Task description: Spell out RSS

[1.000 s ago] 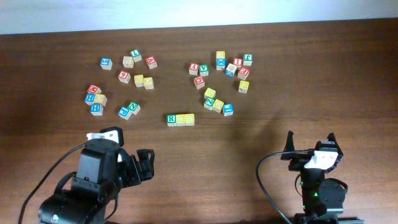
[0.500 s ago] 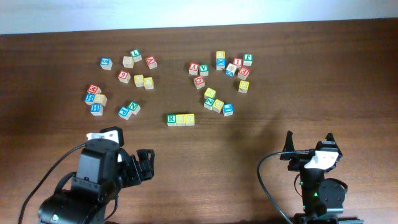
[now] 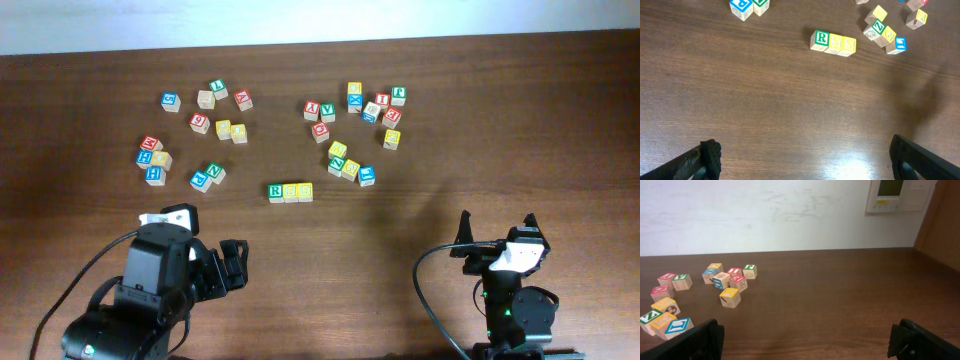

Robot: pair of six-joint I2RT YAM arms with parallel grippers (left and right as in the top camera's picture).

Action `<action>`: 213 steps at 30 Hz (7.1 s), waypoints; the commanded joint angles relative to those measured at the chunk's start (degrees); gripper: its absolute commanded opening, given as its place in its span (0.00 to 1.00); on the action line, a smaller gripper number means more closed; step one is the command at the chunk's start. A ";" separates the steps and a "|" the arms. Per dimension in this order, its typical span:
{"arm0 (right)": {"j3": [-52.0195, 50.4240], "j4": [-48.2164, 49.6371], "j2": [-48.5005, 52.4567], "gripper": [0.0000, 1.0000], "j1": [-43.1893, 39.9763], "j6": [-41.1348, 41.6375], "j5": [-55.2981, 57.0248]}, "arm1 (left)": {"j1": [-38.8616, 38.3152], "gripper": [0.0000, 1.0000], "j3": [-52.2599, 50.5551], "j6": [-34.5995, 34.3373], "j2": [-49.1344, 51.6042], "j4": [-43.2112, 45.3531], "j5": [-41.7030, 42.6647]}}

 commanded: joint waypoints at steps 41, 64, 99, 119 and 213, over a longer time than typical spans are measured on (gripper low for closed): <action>-0.39 -0.55 -0.59 0.98 -0.35 -0.52 -2.62 | -0.15 0.99 -0.15 -0.74 -0.09 -0.11 -0.81; -0.39 -0.55 -0.59 0.98 -0.35 -0.52 -2.62 | -0.09 0.99 -0.15 -0.72 -0.94 0.50 -2.27; -0.39 -0.55 -0.59 0.98 -0.35 -0.52 -2.62 | 12.79 0.99 -27.02 19.47 -27.54 34.67 4.48; -0.39 -0.55 -0.59 0.98 -0.35 -0.52 -2.62 | 16.81 0.99 -42.88 23.74 -38.12 53.66 10.19; -0.39 -0.55 -0.59 0.98 -0.35 -0.52 -2.62 | 18.67 0.99 -57.05 29.55 -44.30 61.81 -2.10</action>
